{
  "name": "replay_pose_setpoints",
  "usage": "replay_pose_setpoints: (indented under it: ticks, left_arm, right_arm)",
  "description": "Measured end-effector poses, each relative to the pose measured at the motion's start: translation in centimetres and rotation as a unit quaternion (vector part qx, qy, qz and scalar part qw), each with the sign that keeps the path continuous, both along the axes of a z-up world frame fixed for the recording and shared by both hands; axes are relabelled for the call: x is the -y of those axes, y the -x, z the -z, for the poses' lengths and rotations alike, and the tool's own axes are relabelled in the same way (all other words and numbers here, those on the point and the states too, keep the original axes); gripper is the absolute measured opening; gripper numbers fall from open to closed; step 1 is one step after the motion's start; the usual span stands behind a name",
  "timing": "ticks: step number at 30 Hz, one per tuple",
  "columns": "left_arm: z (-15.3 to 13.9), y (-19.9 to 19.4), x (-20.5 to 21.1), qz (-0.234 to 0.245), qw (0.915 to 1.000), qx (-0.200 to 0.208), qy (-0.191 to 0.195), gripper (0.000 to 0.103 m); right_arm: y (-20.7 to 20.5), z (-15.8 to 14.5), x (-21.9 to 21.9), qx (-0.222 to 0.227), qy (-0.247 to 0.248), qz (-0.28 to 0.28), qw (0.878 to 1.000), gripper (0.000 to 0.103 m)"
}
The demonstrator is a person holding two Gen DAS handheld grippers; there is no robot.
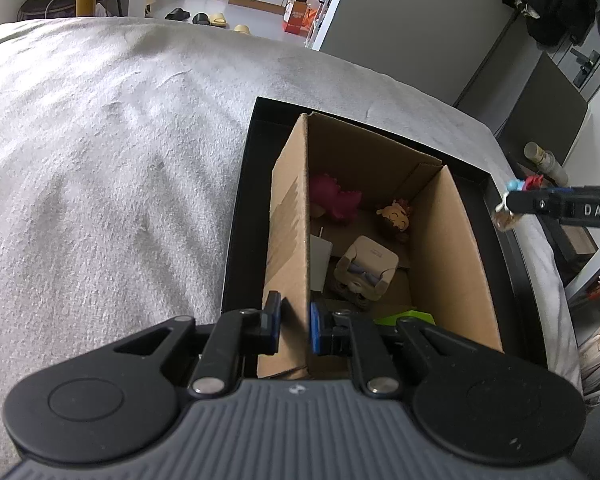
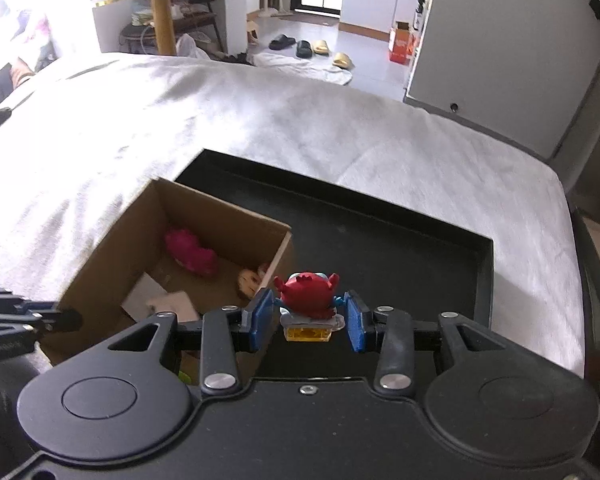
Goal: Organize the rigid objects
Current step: 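Carry the blue-red figure into the box and open the right tool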
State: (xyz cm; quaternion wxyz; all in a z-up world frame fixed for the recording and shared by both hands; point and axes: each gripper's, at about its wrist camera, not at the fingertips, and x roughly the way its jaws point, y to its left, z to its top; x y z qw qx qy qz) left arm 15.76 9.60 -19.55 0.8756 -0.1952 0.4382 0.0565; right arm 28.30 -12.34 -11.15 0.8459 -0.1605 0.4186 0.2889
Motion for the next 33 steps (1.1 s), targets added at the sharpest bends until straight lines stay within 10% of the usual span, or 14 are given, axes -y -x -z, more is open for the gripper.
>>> replay_pose_setpoints:
  ticks: [33]
  left_arm:
    - [0.3,0.1,-0.8,-0.001,0.9997,0.007,0.023,0.014]
  right_arm:
    - [1.4,-0.7,-3.5,-0.028,-0.021,0.004,0.999,0.048]
